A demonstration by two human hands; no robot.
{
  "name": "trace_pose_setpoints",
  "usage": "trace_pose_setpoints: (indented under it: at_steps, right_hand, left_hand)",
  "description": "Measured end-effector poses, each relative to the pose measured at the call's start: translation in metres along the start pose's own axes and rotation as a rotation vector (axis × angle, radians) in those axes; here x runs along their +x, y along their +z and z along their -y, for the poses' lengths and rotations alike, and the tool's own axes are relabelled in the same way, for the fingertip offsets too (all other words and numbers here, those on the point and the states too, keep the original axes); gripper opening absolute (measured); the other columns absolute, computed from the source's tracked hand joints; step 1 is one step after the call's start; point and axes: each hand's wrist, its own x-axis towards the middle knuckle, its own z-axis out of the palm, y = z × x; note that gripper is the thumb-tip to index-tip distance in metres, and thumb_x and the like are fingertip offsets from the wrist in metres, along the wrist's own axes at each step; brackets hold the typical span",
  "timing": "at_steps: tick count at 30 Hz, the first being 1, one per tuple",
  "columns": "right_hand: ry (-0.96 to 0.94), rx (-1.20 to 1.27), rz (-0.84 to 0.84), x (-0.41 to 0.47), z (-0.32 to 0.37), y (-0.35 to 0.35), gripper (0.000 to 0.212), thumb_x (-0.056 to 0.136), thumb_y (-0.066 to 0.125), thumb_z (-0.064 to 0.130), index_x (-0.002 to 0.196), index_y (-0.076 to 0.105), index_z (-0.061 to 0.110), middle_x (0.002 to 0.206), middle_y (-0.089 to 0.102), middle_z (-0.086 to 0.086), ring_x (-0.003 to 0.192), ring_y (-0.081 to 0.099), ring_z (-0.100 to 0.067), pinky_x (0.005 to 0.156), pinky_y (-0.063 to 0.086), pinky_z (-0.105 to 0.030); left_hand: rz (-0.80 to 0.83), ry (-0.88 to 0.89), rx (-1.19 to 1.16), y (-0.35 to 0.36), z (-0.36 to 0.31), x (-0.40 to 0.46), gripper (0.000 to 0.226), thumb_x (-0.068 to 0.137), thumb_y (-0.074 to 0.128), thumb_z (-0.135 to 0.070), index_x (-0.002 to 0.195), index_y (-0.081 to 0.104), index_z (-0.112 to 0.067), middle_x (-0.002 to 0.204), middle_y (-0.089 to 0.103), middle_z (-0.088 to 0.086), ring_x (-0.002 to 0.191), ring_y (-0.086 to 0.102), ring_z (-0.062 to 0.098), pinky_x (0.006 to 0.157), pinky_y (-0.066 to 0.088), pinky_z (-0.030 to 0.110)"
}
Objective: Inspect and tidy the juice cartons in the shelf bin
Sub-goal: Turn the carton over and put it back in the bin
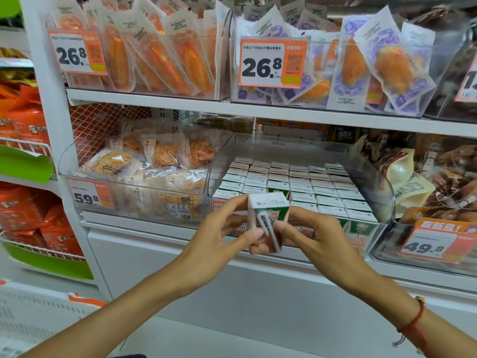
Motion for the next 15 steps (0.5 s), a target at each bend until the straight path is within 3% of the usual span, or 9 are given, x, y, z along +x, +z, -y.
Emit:
trace_pose_setpoints:
  at_steps: [3,6,8,11,15]
  right_hand:
    - [0.04,0.099,0.004,0.001,0.002,0.002,0.045,0.083,0.051,0.056,0.126,0.055,0.045,0.117,0.066,0.024,0.108,0.063,0.002,0.086,0.058,-0.028]
    - [0.006,0.057,0.019,-0.001,0.005,0.003,0.054,0.083,0.053,0.055,0.136,0.04,0.055,0.127,0.053,0.035,0.115,0.054,0.008,0.077,0.054,-0.014]
    - [-0.033,-0.043,0.067,-0.002,0.006,0.005,0.054,0.088,0.051,0.054,0.14,0.037,0.053,0.132,0.047,0.036,0.118,0.053,0.002,0.08,0.052,-0.015]
    - [-0.04,-0.091,0.115,-0.002,0.003,0.01,0.056,0.09,0.053,0.051,0.144,0.04,0.043,0.136,0.05,0.028,0.124,0.05,0.001,0.099,0.048,-0.025]
    - [0.021,0.004,0.046,0.0,0.005,0.016,0.049,0.086,0.062,0.044,0.133,0.058,0.032,0.123,0.065,0.021,0.112,0.061,0.002,0.094,0.052,-0.024]
  left_hand:
    - [-0.05,-0.071,-0.144,0.001,-0.001,0.001,0.05,0.078,0.067,-0.035,0.124,0.05,-0.045,0.119,0.065,-0.021,0.107,0.065,-0.001,0.082,0.053,0.015]
    - [-0.102,-0.174,-0.311,-0.004,0.003,0.002,0.053,0.083,0.067,-0.035,0.13,0.046,-0.048,0.118,0.07,-0.009,0.105,0.069,0.01,0.084,0.057,0.023]
    - [-0.115,-0.228,-0.425,-0.008,0.005,0.003,0.051,0.09,0.064,-0.028,0.133,0.044,-0.046,0.115,0.073,-0.001,0.104,0.07,0.018,0.083,0.058,0.025]
    - [-0.154,-0.329,-0.542,-0.013,0.006,0.005,0.044,0.093,0.061,-0.025,0.132,0.048,-0.04,0.109,0.075,0.003,0.1,0.072,0.018,0.078,0.059,0.024]
    - [-0.165,-0.498,-0.64,-0.012,0.006,0.004,0.038,0.091,0.063,-0.025,0.129,0.056,-0.028,0.105,0.075,0.009,0.089,0.074,0.019,0.068,0.059,0.024]
